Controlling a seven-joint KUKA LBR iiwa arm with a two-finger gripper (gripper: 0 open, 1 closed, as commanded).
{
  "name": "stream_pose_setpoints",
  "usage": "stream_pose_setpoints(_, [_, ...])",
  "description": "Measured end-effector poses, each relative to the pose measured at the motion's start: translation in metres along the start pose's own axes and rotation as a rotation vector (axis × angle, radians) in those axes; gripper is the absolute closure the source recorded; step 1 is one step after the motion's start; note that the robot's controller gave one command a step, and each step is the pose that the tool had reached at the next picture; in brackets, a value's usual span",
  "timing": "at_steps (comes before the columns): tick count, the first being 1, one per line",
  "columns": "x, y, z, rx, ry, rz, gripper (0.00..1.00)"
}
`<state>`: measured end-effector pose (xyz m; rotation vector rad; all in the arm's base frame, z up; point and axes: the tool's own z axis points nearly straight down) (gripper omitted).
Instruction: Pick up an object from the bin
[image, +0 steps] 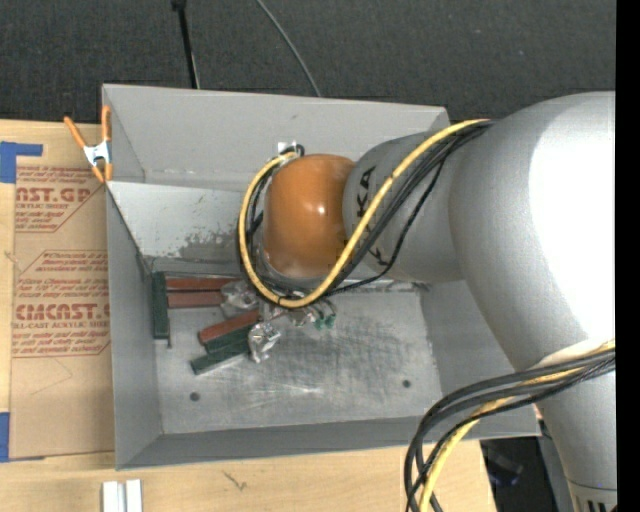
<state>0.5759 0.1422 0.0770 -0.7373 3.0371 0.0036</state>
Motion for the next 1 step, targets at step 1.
stream_pose_setpoints(1, [-0.0001, 0.0, 0.0, 0.0, 0.0, 0.0, 1.0])
